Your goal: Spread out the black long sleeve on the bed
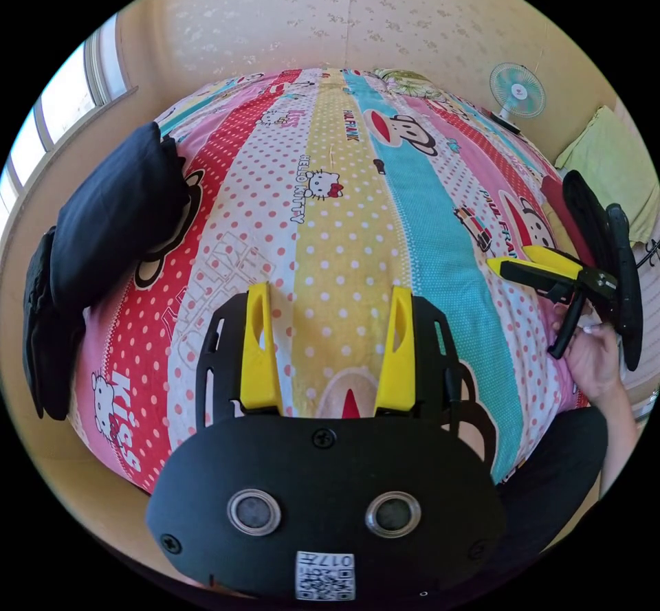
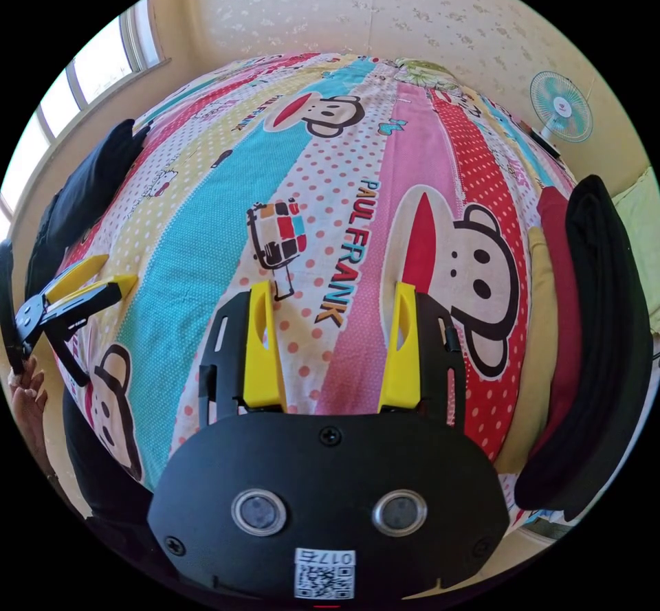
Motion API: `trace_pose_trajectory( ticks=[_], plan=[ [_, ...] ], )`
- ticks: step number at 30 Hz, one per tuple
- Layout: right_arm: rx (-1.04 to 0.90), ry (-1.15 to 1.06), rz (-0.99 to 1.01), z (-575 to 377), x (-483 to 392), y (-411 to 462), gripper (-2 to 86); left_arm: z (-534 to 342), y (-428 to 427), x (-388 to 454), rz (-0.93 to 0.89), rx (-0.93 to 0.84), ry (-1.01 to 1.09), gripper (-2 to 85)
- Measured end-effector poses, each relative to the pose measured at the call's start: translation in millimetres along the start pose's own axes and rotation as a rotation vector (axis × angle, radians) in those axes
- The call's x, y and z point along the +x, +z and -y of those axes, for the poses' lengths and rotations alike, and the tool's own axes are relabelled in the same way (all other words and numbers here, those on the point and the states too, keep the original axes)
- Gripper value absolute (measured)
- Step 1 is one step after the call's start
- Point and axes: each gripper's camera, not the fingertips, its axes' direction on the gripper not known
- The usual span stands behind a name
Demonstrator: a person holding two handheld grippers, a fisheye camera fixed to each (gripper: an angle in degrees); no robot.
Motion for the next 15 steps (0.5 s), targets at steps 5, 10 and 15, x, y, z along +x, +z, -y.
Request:
trace_pose_trajectory(
  ticks=[5,10,15],
  plan=[
    [0.001,0.001,0.001,-3.4,3.4,0.9,23.2,7.5,-6.3,-1.4,0.0,0.001,0.0,23.0],
    [0.001,0.002,0.002,-7.3,7.3,2.0,23.2,14.1,-10.9,-2.2,0.001,0.001,0.0,23.0],
    [-0.003,-0.002,-0.005,-10.2,8.8,3.6,23.3,20.5,-14.5,-2.6,0.001,0.001,0.0,23.0]
  ],
)
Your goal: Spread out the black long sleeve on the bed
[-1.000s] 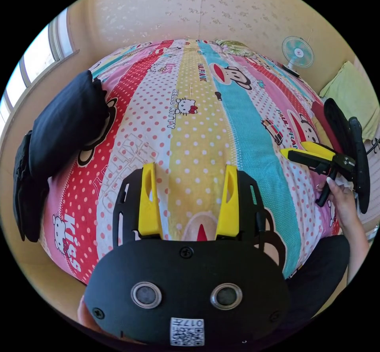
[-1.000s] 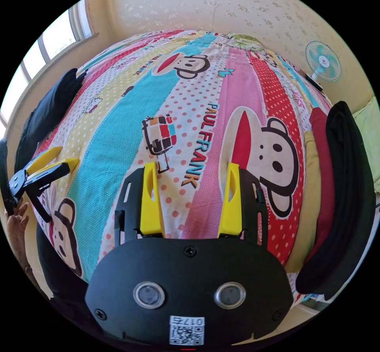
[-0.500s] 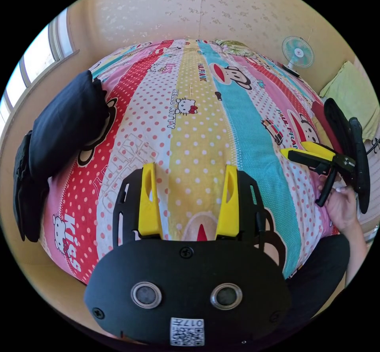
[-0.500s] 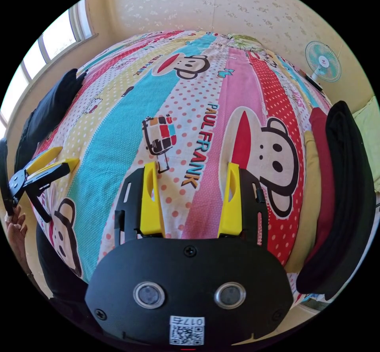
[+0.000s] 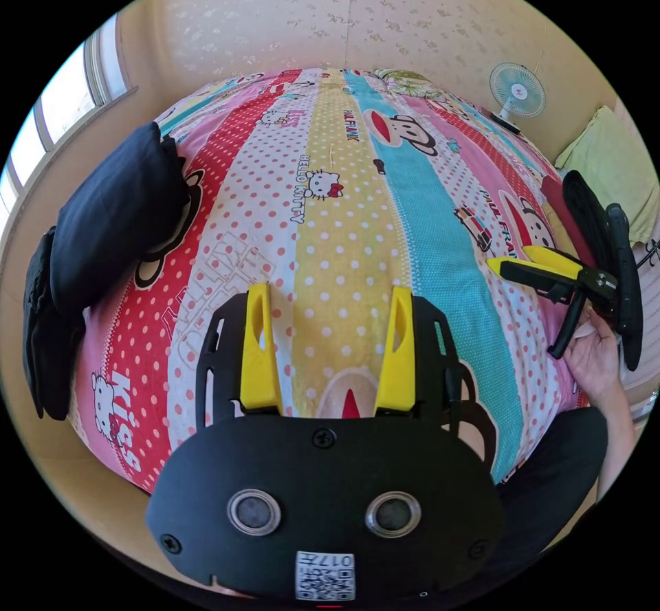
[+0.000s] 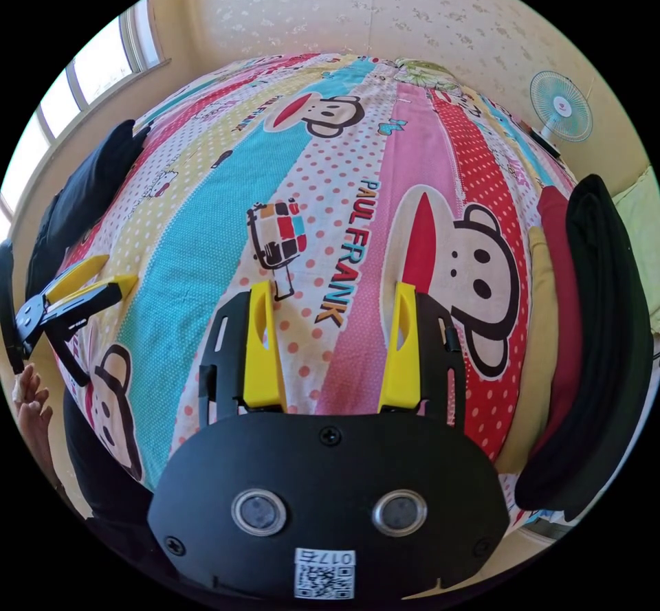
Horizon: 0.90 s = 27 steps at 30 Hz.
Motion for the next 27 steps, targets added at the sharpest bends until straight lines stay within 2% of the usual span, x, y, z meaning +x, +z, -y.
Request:
trace_pose_trajectory(
  ticks=[27],
  plan=[
    [-0.005,0.002,-0.002,-18.4,11.8,6.2,23.3,27.6,-7.8,1.6,0.001,0.002,-0.001,23.0]
  ],
)
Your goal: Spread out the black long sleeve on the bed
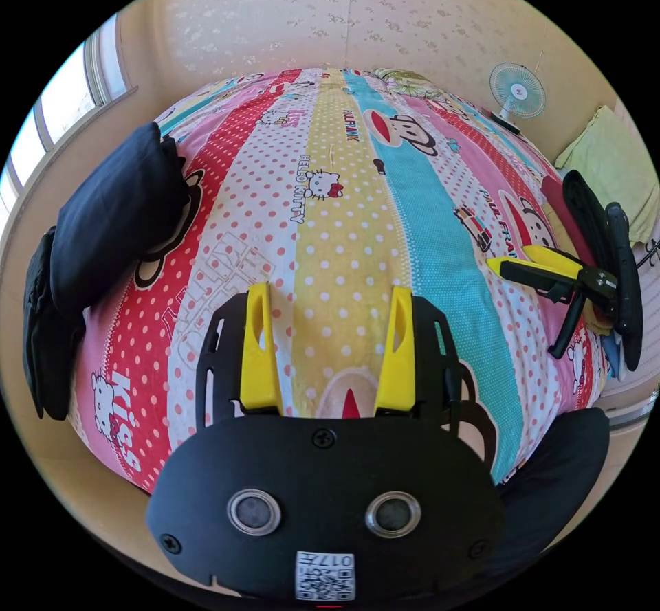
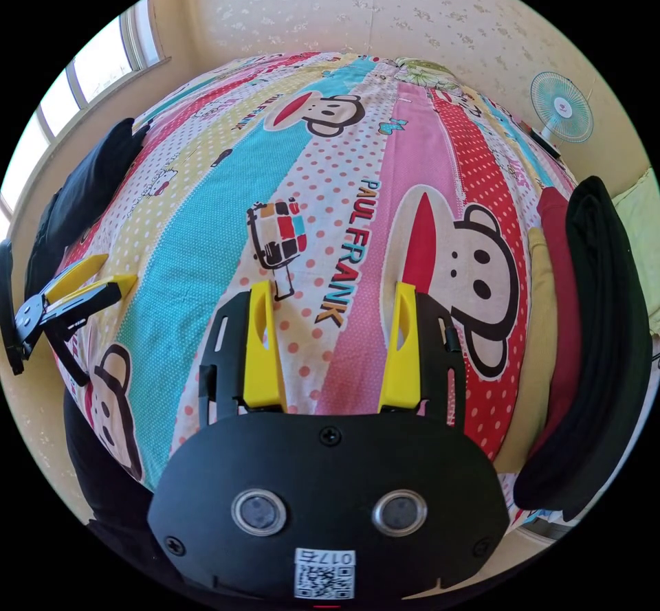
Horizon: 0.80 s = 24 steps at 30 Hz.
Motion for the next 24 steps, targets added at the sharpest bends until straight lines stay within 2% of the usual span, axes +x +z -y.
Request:
trace_pose_trajectory(
  ticks=[24],
  plan=[
    [-0.001,0.002,-0.003,-13.6,-0.2,-0.9,23.3,7.8,2.9,2.2,0.001,0.001,0.0,23.0]
  ],
)
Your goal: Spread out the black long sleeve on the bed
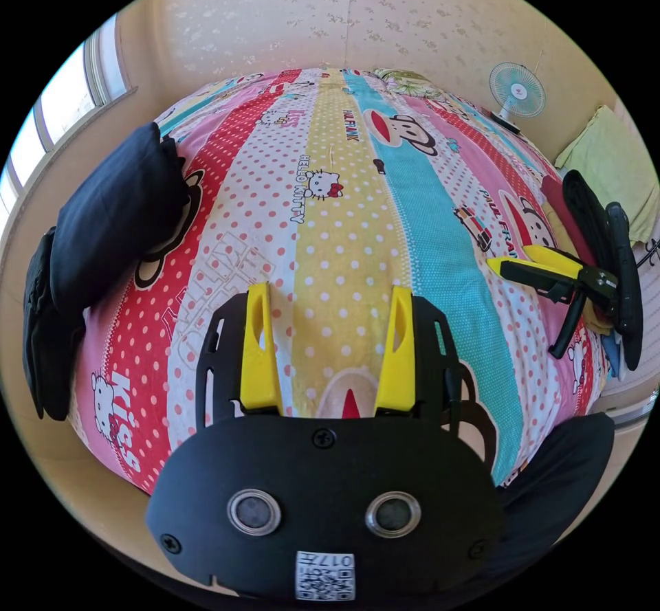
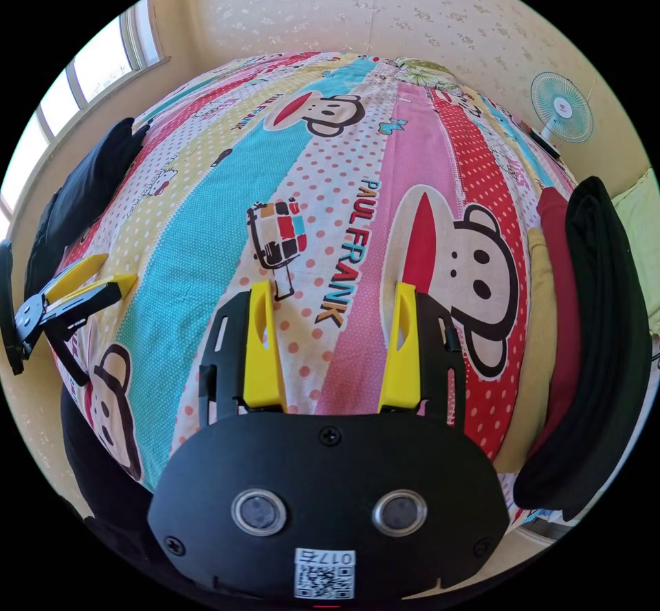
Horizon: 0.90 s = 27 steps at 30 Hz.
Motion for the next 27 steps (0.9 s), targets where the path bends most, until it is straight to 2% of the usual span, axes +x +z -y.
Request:
trace_pose_trajectory(
  ticks=[27],
  plan=[
    [-0.001,0.003,-0.001,-13.0,-8.5,-5.3,23.3,-7.2,6.7,-0.6,0.004,0.0,0.001,23.0]
  ],
)
